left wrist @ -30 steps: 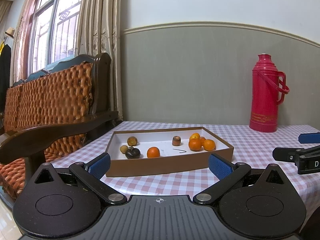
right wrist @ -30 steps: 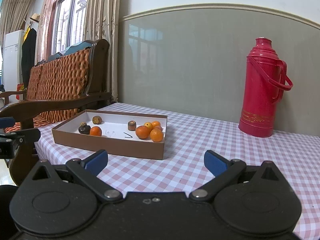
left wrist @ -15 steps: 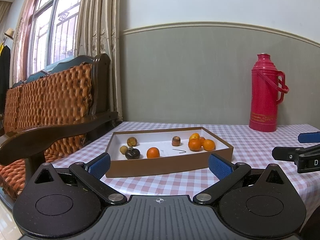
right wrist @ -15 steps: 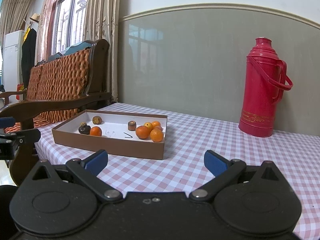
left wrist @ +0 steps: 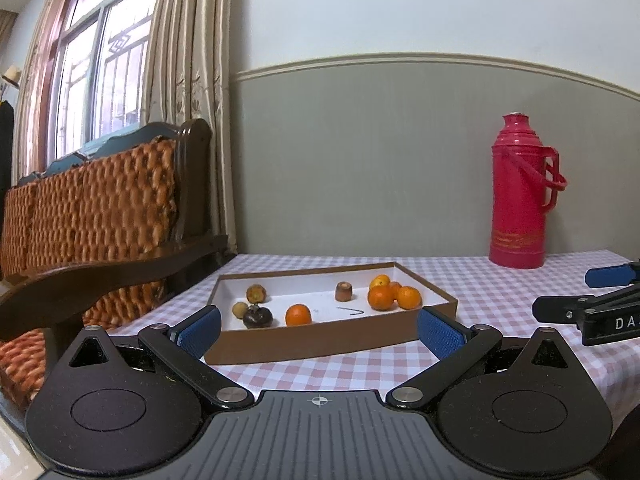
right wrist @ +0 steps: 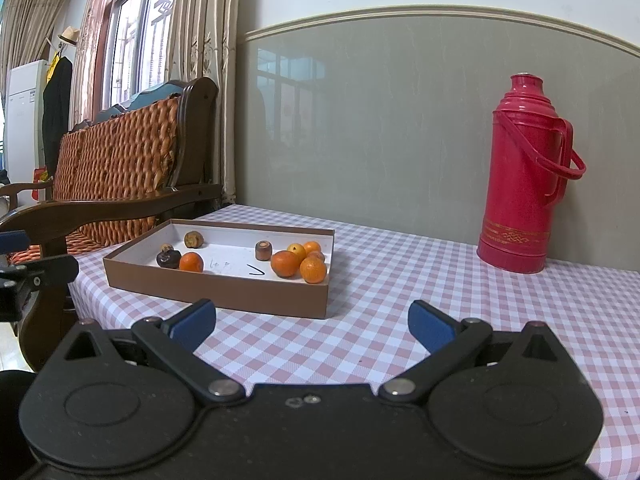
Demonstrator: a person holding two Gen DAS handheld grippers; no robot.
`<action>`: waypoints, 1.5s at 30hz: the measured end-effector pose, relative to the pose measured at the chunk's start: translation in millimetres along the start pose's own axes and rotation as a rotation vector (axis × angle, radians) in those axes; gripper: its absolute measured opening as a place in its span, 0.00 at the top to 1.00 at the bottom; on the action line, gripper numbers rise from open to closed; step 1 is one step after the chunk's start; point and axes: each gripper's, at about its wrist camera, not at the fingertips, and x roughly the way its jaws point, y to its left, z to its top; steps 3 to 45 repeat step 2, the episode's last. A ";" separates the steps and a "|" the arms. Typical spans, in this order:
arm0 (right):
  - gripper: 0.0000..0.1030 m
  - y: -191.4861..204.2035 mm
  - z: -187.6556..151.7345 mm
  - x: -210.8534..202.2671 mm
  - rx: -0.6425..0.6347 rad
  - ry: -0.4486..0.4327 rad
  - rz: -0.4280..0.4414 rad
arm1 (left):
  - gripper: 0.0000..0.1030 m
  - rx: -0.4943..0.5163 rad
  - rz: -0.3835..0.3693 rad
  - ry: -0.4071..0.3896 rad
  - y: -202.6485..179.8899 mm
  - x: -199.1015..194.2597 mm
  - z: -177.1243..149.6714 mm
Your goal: Organize fruits
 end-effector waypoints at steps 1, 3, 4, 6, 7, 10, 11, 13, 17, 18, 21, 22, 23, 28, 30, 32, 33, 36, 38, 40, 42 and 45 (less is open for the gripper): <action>0.06 0.1 0.0 0.0 0.000 0.000 0.000 | 0.00 0.003 -0.001 0.001 -0.4 0.1 0.0; 0.06 0.2 -0.1 0.2 0.001 -0.001 -0.001 | 0.00 0.003 0.000 0.002 -0.6 -0.1 0.0; 0.06 0.2 -0.1 0.2 0.001 -0.001 -0.001 | 0.00 0.003 0.000 0.002 -0.6 -0.1 0.0; 0.06 0.2 -0.1 0.2 0.001 -0.001 -0.001 | 0.00 0.003 0.000 0.002 -0.6 -0.1 0.0; 0.06 0.2 -0.1 0.2 0.001 -0.001 -0.001 | 0.00 0.003 0.000 0.002 -0.6 -0.1 0.0; 0.06 0.2 -0.1 0.2 0.001 -0.001 -0.001 | 0.00 0.003 0.000 0.002 -0.6 -0.1 0.0; 0.06 0.2 -0.1 0.2 0.001 -0.001 -0.001 | 0.00 0.003 0.000 0.002 -0.6 -0.1 0.0; 0.06 0.2 -0.1 0.2 0.001 -0.001 -0.001 | 0.00 0.003 0.000 0.002 -0.6 -0.1 0.0; 0.06 0.2 -0.1 0.2 0.001 -0.001 -0.001 | 0.00 0.003 0.000 0.002 -0.6 -0.1 0.0; 0.06 0.2 -0.1 0.2 0.001 -0.001 -0.001 | 0.00 0.003 0.000 0.002 -0.6 -0.1 0.0; 0.06 0.2 -0.1 0.2 0.001 -0.001 -0.001 | 0.00 0.003 0.000 0.002 -0.6 -0.1 0.0; 0.06 0.2 -0.1 0.2 0.001 -0.001 -0.001 | 0.00 0.003 0.000 0.002 -0.6 -0.1 0.0; 0.06 0.2 -0.1 0.2 0.001 -0.001 -0.001 | 0.00 0.003 0.000 0.002 -0.6 -0.1 0.0; 0.06 0.2 -0.1 0.2 0.001 -0.001 -0.001 | 0.00 0.003 0.000 0.002 -0.6 -0.1 0.0; 0.06 0.2 -0.1 0.2 0.001 -0.001 -0.001 | 0.00 0.003 0.000 0.002 -0.6 -0.1 0.0; 0.06 0.2 -0.1 0.2 0.001 -0.001 -0.001 | 0.00 0.003 0.000 0.002 -0.6 -0.1 0.0; 0.06 0.2 -0.1 0.2 0.001 -0.001 -0.001 | 0.00 0.003 0.000 0.002 -0.6 -0.1 0.0; 0.06 0.2 -0.1 0.2 0.001 -0.001 -0.001 | 0.00 0.003 0.000 0.002 -0.6 -0.1 0.0; 0.06 0.2 -0.1 0.2 0.001 -0.001 -0.001 | 0.00 0.003 0.000 0.002 -0.6 -0.1 0.0; 0.06 0.2 -0.1 0.2 0.001 -0.001 -0.001 | 0.00 0.003 0.000 0.002 -0.6 -0.1 0.0; 0.06 0.2 -0.1 0.2 0.001 -0.001 -0.001 | 0.00 0.003 0.000 0.002 -0.6 -0.1 0.0; 0.06 0.2 -0.1 0.2 0.001 -0.001 -0.001 | 0.00 0.003 0.000 0.002 -0.6 -0.1 0.0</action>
